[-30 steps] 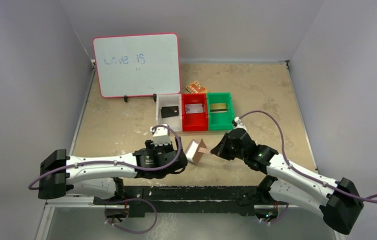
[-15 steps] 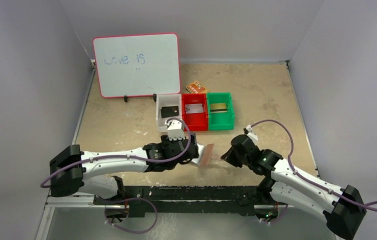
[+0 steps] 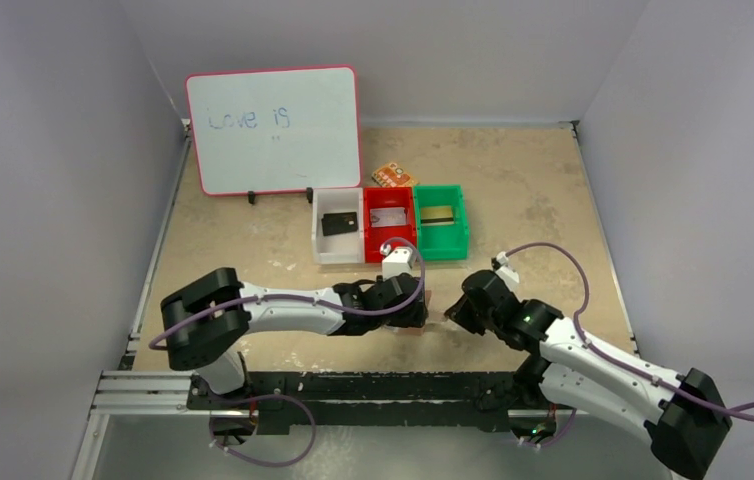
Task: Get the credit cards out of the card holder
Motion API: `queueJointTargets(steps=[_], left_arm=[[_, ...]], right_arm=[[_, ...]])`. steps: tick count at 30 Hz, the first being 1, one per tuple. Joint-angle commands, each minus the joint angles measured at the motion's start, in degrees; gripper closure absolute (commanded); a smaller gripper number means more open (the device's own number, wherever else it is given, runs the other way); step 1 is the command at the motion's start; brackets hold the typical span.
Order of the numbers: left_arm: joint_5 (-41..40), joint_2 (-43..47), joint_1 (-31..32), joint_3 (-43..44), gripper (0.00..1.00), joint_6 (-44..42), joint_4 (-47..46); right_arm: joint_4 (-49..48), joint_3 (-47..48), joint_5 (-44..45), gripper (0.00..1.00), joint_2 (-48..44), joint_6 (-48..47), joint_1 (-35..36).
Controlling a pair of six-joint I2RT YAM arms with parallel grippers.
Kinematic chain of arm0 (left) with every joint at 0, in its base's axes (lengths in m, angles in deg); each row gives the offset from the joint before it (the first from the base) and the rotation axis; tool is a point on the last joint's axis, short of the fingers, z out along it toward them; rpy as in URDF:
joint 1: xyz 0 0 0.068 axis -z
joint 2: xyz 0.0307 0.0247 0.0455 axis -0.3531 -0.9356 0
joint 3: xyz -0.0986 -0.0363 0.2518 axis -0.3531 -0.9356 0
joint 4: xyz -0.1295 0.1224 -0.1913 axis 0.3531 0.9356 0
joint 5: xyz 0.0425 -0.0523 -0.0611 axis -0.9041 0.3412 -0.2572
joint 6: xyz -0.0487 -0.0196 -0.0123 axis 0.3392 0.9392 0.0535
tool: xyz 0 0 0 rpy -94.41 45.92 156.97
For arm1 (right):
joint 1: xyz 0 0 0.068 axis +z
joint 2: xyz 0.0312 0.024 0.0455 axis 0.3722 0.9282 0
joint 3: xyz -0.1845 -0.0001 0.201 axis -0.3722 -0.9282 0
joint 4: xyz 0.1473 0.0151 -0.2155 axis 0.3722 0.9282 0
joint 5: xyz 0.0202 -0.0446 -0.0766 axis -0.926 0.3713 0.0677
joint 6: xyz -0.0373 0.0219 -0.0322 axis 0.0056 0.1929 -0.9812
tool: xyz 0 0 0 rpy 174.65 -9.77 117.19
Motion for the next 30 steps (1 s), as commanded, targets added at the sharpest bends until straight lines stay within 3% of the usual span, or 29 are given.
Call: queueJointTargets(steps=[1,5,8,10,13,15,22,30], left_arm=[[1.5,-2.5,-0.2,1.5,0.52,1.4,-2.8],[1.0,-4.4,-0.2,1.2,0.63,2.5,-2.4],[0.5,-4.0,-0.2,0.1,0.65,3.2,-2.9],[0.0,-3.1,-0.2,-0.9,0.66,3.3,-3.0],[-0.8,-1.8,-0.2,-1.7,0.66,3.3,-2.7],[-1.3,-1.2,-0.2,-2.1,0.66,3.4,-2.6],[-2.3,0.2,-0.2,-2.9,0.66,3.7,-2.3],[-4.9,3.3,-0.2,-4.9,0.66,4.2,-1.3]], right_arm=[[-3.1,0.9,0.6,0.83,-0.2,0.7,-0.5],[-1.9,2.3,-0.5,0.71,-1.3,0.1,-0.6],[-1.1,3.8,-0.6,0.62,-2.7,-1.4,-0.5],[-2.1,4.6,-1.4,0.6,-3.5,-3.2,-0.6],[-5.9,5.3,-3.6,0.61,-4.1,-5.8,-0.6],[-9.1,5.2,-5.1,0.67,-3.0,-6.7,-0.7],[-18.9,4.4,-9.4,0.81,8.1,-7.1,-1.3],[-27.7,2.1,-12.7,0.81,17.2,-10.1,-2.9]])
